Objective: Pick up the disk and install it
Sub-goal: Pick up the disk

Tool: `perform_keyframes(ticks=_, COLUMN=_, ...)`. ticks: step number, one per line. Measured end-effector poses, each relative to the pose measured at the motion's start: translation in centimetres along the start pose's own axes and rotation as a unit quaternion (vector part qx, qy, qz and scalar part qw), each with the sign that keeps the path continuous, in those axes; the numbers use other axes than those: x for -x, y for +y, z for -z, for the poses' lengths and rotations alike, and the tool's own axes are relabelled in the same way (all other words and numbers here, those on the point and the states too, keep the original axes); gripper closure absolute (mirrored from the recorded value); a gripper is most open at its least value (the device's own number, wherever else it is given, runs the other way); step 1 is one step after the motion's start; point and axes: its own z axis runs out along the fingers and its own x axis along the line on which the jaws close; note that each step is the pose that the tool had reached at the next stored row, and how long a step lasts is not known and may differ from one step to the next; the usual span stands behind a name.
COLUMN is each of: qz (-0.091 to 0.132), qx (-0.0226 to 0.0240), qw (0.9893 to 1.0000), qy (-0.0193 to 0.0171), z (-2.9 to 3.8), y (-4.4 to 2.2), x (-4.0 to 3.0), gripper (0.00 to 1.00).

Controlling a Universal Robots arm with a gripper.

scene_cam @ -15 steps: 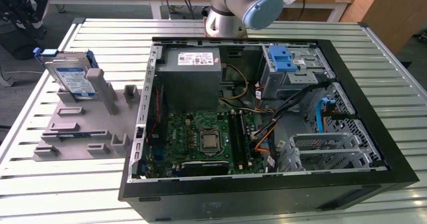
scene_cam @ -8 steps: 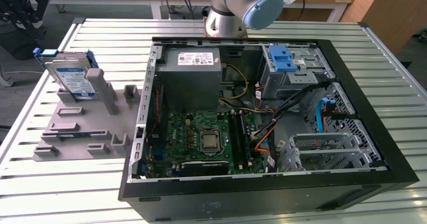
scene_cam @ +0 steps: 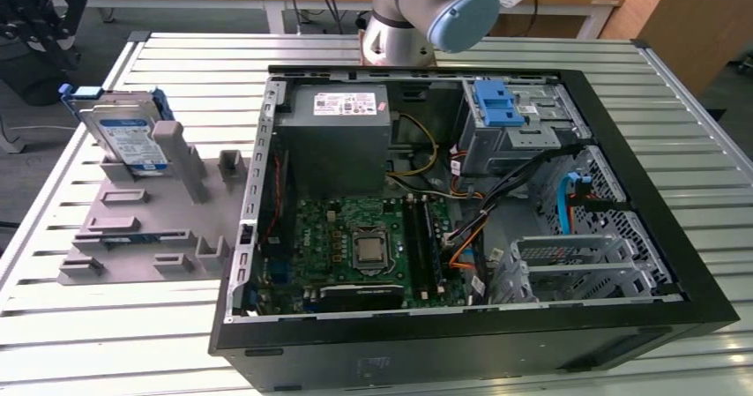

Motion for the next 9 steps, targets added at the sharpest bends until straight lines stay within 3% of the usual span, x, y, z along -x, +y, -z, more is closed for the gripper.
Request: perform_keyframes(ticks=9, qz=0.022, qx=0.0003, qw=0.9998, qy=0.0010, z=0.00, y=-0.01, x=0.00, gripper=0.89)
